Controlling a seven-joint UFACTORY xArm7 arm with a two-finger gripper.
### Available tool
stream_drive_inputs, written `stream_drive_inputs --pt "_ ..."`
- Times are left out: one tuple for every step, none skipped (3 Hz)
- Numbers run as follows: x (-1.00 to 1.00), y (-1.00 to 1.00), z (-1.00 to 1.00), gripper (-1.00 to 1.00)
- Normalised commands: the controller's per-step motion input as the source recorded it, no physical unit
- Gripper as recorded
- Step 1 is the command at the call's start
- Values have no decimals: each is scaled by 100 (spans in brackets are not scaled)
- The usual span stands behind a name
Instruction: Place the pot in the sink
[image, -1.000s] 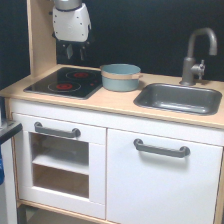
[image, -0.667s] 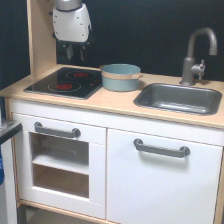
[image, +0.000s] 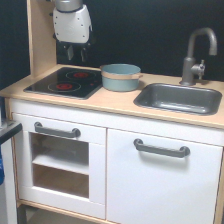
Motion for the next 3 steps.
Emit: stream_drive_inputs --pt "11 -13 -9 100" --pt "10 -16 -7 100" --pt "10 -16 -10 100"
